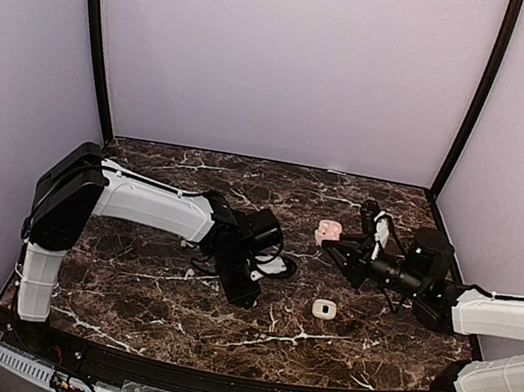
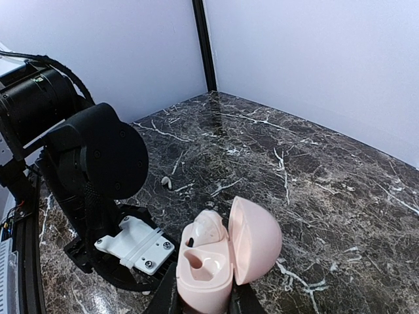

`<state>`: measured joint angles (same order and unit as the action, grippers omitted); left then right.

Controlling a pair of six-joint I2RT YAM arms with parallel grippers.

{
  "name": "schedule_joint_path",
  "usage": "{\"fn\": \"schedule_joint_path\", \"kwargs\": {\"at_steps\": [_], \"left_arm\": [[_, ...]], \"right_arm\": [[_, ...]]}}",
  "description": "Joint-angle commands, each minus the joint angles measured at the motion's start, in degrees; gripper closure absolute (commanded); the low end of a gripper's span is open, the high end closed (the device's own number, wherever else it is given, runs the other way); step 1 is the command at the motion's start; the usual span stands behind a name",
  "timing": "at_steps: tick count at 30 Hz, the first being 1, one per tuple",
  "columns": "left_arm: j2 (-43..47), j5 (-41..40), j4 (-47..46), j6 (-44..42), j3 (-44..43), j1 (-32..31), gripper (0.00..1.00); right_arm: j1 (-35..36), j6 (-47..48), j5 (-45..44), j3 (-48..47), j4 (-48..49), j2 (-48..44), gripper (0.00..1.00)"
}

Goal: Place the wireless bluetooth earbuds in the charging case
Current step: Pick up the right earbud from the center of the board.

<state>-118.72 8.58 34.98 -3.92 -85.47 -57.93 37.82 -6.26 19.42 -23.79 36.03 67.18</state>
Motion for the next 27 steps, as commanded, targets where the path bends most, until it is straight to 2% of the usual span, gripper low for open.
{"fn": "schedule_joint_path", "kwargs": {"at_steps": [1, 12, 17, 21, 27], "left_arm": [[-0.5, 1.3, 2.6, -0.1, -1.8, 0.4, 0.81], [-0.1, 2.6, 2.4, 0.7, -1.8, 0.7, 0.94], [3.7, 3.4, -0.5, 1.8, 1.1, 2.0, 1.0], [10.1, 4.7, -6.6, 3.3, 6.0, 3.5, 1.0], [25.4, 5.0, -26.2, 6.6, 18.2, 4.9, 1.0]], "right_arm": [[-0.3, 0.4, -0.3, 0.0, 1.6, -0.8, 1.0], [-0.3, 0.4, -0.2, 0.1, 1.7, -0.6, 1.0], [-0.3, 0.2, -0.5, 0.0, 1.4, -0.7, 1.0], [-0.3, -0.1, -0.5, -0.2, 1.9, -0.6, 1.0], [-0.2, -1.7, 2.5, -1.8, 3.9, 1.8, 1.0]]}}
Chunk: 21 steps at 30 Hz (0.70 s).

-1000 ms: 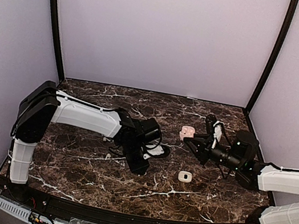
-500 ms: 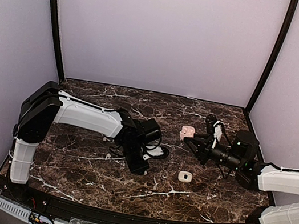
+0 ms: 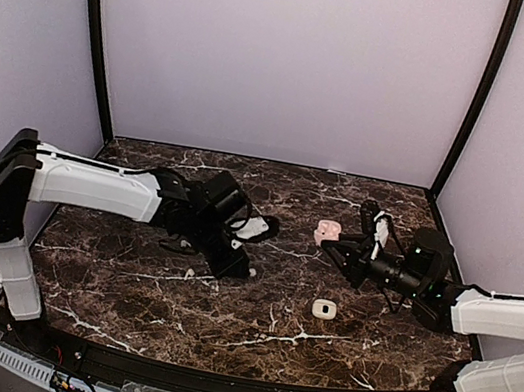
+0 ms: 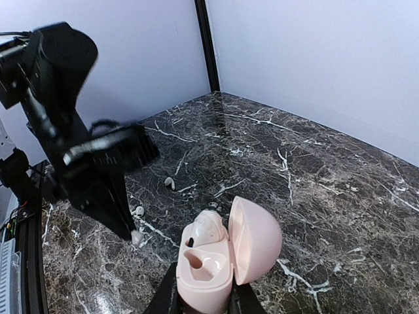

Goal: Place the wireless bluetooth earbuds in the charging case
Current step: Pick up the right earbud from the center of the board, then place the right earbud at the center of the board.

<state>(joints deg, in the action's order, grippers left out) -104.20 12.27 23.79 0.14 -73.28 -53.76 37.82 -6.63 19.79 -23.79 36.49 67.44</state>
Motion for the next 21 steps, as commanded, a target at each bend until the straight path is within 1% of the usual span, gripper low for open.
{"fn": "schedule_joint_path", "kwargs": {"at_steps": [1, 3, 4, 6, 10, 16, 21], "left_arm": [[12.7, 1.6, -15.7, 2.8, 6.7, 0.8, 1.0], [12.1, 0.6, -12.8, 2.2, 5.6, 1.2, 1.0], [11.4, -0.6, -8.6, 1.8, 3.9, 1.3, 1.0], [9.1, -1.3, -3.4, 0.9, 3.0, 1.4, 1.0], [5.8, -3.6, 7.2, 1.0, 3.6, 1.4, 1.0], [5.6, -5.6, 14.7, 3.0, 4.9, 1.3, 1.0], [3.2, -6.8, 17.2, 2.9, 5.0, 0.8, 0.98]], "right_arm": [[-0.2, -1.5, 2.8, -2.2, 3.4, 2.2, 1.0], [-0.2, -1.5, 3.4, -2.9, 3.1, 2.7, 1.0], [-0.2, -1.3, 3.3, -2.9, 2.9, 2.5, 1.0], [-0.2, -1.0, 2.6, -2.9, 2.1, 1.8, 1.0], [-0.3, -0.6, 2.0, -2.5, 0.8, 0.4, 1.0], [-0.3, -0.5, 1.9, -1.4, 1.4, 0.6, 1.0], [-0.3, -0.5, 2.0, -1.5, 1.5, 0.8, 1.0]]}}
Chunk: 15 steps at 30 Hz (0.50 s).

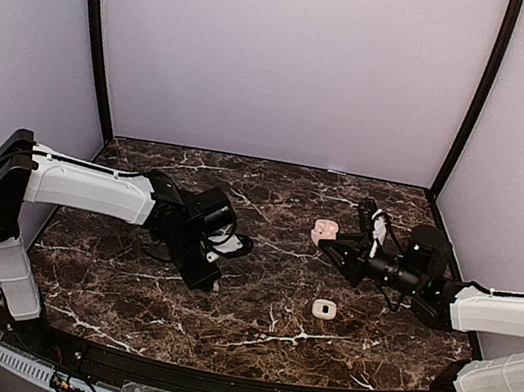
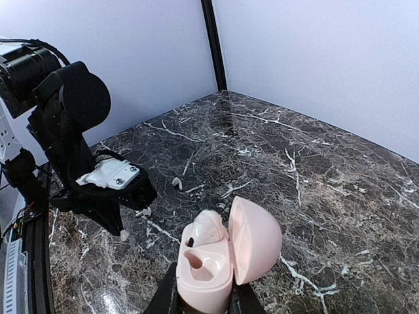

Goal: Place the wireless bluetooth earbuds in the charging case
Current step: Place the right earbud at the center of the board.

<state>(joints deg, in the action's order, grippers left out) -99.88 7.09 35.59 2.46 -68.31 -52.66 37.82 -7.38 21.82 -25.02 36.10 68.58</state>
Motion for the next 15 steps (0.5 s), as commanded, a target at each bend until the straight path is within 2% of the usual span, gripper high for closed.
{"fn": "schedule_joint_path", "kwargs": {"at_steps": [1, 11, 15], "left_arm": [[-1.8, -1.4, 5.8, 0.4, 0.0, -0.4, 0.98], [-6.8, -3.7, 8.6, 0.5, -2.3, -2.7, 0.95], [-7.7, -4.1, 9.4, 0.3, -3.1, -3.0, 0.81]], "right_arm": [[-0.3, 0.3, -0.1, -0.2, 1.9, -0.5, 1.0], [-0.3, 0.6, -0.3, 0.0, 2.0, -0.5, 1.0], [-0.3, 0.7, -0.3, 0.1, 2.2, -0.4, 1.0]]}}
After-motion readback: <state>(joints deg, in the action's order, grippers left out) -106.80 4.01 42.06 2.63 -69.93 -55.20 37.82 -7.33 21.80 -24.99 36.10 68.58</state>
